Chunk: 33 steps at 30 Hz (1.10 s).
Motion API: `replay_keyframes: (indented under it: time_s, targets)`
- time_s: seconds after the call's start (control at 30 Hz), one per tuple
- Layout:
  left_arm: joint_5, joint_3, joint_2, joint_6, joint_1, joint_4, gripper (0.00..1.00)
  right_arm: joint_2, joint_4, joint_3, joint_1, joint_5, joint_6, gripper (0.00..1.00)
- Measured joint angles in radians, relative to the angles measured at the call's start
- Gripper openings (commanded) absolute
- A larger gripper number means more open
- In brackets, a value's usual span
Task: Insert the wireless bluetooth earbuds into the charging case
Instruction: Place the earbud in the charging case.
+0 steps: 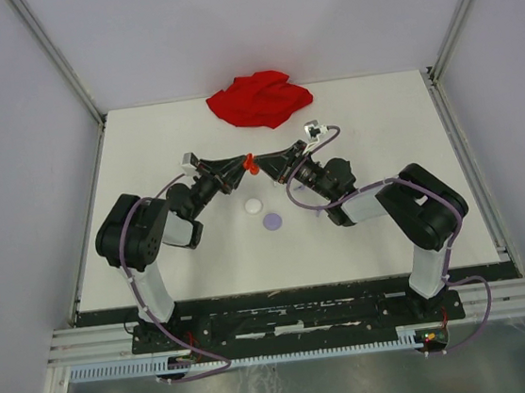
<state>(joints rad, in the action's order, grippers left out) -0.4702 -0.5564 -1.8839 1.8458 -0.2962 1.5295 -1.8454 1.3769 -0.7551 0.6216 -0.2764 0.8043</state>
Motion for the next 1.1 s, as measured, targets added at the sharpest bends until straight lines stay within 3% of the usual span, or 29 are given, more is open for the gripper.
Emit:
replay_keyframes:
  time_s: [1.1]
  targets:
    - [0.024,-0.008,0.003,0.0,-0.005,0.0,0.03,-0.005,0.0,0.0,0.005,0.052,0.002,0.02]
